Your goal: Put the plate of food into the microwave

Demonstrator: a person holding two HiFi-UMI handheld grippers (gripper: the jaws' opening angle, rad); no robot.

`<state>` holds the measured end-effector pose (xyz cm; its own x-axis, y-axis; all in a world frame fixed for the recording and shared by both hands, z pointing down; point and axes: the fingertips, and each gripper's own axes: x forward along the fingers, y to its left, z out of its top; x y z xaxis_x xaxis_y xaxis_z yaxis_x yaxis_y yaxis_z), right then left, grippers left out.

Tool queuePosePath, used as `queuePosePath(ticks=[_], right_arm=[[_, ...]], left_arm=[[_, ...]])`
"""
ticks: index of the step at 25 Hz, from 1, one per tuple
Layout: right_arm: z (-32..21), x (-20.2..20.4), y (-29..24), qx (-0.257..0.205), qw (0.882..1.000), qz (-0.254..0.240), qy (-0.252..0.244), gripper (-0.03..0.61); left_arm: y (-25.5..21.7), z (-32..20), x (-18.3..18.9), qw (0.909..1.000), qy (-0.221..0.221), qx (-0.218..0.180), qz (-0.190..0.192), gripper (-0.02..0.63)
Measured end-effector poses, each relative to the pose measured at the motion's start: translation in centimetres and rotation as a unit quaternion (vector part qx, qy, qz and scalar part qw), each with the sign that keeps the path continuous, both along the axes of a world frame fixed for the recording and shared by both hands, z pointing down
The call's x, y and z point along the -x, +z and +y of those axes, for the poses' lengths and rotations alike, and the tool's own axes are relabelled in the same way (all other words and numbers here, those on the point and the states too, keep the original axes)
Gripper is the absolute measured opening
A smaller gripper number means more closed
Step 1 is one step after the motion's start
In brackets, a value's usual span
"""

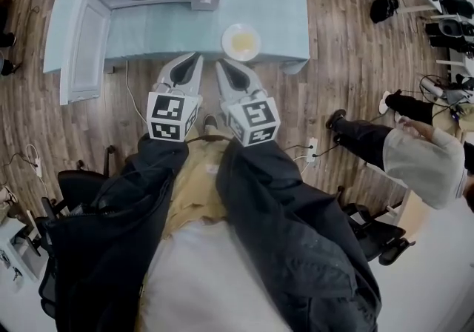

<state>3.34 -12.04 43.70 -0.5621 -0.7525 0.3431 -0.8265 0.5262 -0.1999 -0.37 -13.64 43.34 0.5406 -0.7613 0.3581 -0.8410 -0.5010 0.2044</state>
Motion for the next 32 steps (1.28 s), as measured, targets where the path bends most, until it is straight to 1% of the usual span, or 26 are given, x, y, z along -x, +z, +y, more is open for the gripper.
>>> queuePosePath(ticks=[4, 11, 15, 19, 21, 24, 28, 32], right_arm=[[-3.3, 2.7, 1.0, 0.013, 1.0, 0.007, -0.005, -0.002], [-7.0, 7.3, 3.4, 0.04, 0.998, 0.032, -0.024, -0.002], [-8.7, 8.8, 4.5, 0.055, 0.997, 0.042, -0.024, -0.002], [-10.2, 9.3, 5.2, 0.065, 0.997, 0.042, -0.013, -0.002], [-10.4, 9.1, 6.2, 0.077, 0.996, 0.044, -0.012, -0.002], [-9.7, 7.7, 9.1, 0.114, 0.992, 0.049, -0.008, -0.002], [-8.9, 3.6, 13.4, 0.167, 0.985, 0.051, 0.012, -0.002], [-8.1, -0.4, 16.6, 0.215, 0.975, 0.043, 0.038, -0.002]], left_arm=[[1.1, -3.0, 2.6, 0.9999, 0.003, 0.013, -0.001, -0.002], [3.6, -6.8, 6.7, 0.9986, 0.004, 0.053, 0.006, -0.002], [5.1, -8.4, 7.7, 0.9968, 0.019, 0.076, 0.01, -0.002], [6.1, -9.8, 8.0, 0.9952, 0.033, 0.092, 0.01, -0.002], [7.1, -10.2, 7.8, 0.9934, 0.041, 0.107, 0.007, -0.002], [9.4, -9.9, 6.5, 0.989, 0.056, 0.137, -0.006, -0.002], [13.4, -9.0, 3.8, 0.9795, 0.083, 0.179, -0.038, -0.002], [15.8, -7.7, 1.2, 0.9692, 0.111, 0.211, -0.062, -0.002]])
